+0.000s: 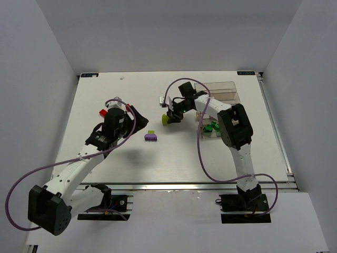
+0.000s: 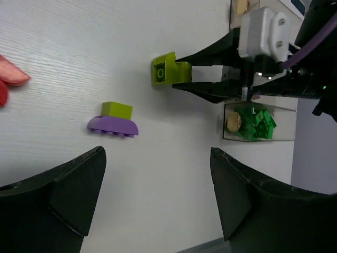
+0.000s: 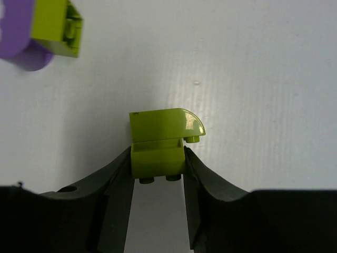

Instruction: Sort the legos into containers by color

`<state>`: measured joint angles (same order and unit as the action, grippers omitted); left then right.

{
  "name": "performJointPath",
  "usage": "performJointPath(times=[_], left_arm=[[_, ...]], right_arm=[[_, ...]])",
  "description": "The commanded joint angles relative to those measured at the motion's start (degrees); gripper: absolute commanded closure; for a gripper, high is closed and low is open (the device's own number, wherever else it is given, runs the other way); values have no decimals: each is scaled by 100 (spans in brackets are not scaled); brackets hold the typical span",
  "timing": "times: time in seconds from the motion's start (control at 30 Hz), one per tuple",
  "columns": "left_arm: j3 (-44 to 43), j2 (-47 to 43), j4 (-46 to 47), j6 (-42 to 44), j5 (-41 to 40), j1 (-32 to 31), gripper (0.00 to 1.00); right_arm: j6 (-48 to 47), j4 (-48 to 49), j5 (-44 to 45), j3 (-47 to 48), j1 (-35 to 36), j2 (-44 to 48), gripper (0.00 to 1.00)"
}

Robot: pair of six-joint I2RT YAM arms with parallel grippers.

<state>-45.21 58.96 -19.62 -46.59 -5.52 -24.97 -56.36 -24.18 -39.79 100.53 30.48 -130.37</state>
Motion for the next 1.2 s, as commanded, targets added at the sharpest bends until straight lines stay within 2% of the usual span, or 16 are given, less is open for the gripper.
performJointPath(times=[0.0,0.2,0.4,0.77,1.0,1.17], left_arm=[[118,291,713,-96,918,1,11],[188,853,1609,-184,1685,1,11],[206,1407,2872,-490,2694,-8,15],[451,1469,3632,-861,3180,-8,17],[724,1478,3684,-1062,3268,-87,26],[821,1557,4044,-1318,3259,-166,30]], right_arm=[[2,-436,-739,-288,-103,984,100],[414,-491,-1373,-1393,-112,2381,100],[1458,-63,-1751,-2219,-104,3375,100],[1663,274,-1664,-2459,-60,3518,100],[1926,555,-1549,-2266,55,3422,100],[1971,625,-1435,-2231,177,3404,100]])
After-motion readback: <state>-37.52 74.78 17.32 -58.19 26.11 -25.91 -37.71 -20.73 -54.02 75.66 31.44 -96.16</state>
